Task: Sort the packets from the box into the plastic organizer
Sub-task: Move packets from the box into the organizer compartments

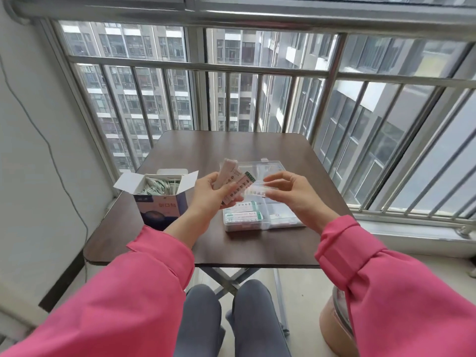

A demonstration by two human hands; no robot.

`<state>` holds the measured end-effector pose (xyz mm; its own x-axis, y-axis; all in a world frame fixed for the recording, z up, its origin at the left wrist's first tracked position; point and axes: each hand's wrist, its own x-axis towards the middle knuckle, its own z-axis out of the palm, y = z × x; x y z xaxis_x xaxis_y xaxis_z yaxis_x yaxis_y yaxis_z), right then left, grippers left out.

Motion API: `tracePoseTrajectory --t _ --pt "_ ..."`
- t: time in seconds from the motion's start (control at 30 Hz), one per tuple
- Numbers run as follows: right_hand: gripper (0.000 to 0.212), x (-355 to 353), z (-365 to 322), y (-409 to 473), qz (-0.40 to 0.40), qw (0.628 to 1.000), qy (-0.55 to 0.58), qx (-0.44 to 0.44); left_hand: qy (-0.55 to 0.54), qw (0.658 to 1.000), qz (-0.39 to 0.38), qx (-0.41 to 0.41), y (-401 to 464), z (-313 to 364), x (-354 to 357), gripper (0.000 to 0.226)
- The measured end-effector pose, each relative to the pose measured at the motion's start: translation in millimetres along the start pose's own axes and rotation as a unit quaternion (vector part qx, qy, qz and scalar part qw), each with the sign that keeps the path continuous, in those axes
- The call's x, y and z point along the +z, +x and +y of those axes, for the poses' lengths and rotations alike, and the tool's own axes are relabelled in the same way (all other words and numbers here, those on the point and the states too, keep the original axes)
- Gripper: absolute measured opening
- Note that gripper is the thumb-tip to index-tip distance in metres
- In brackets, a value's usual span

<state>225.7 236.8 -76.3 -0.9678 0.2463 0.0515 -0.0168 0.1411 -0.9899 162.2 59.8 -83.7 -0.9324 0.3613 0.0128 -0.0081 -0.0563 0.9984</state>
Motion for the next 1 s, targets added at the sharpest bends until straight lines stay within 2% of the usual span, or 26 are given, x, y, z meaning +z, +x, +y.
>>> tracePoseTrajectory --t 0.07,0.27,0.37,0.5,0.67,0.83,1.0 --pt "0.025 -1 1 0 0.000 0.998 -0.063 0.005 0.030 0.999 0.001 0.013 0 -4 1 0.008" --pt "0.012 7 12 8 0.036 0.988 -0.149 -0.002 0.182 0.980 0.042 0.076 7 -19 -6 0.012" --pt "0.009 14 18 19 0.066 0.978 -0.196 -0.006 0.218 0.969 0.072 0.090 11 -25 -12 0.014" --pt "0.011 28 24 35 0.044 0.963 -0.265 -0.014 0.191 0.976 0.072 0.080 17 -36 -15 0.023" --pt "0.012 42 29 45 0.005 0.938 -0.345 -0.027 0.185 0.977 0.077 0.076 23 -45 -15 0.017" --pt "0.017 48 31 48 -0.020 0.915 -0.401 -0.044 0.173 0.979 0.080 0.072 26 -50 -16 0.024" --pt "0.012 51 30 45 -0.032 0.895 -0.440 -0.063 0.130 0.986 0.071 0.069 25 -46 -15 0.013"
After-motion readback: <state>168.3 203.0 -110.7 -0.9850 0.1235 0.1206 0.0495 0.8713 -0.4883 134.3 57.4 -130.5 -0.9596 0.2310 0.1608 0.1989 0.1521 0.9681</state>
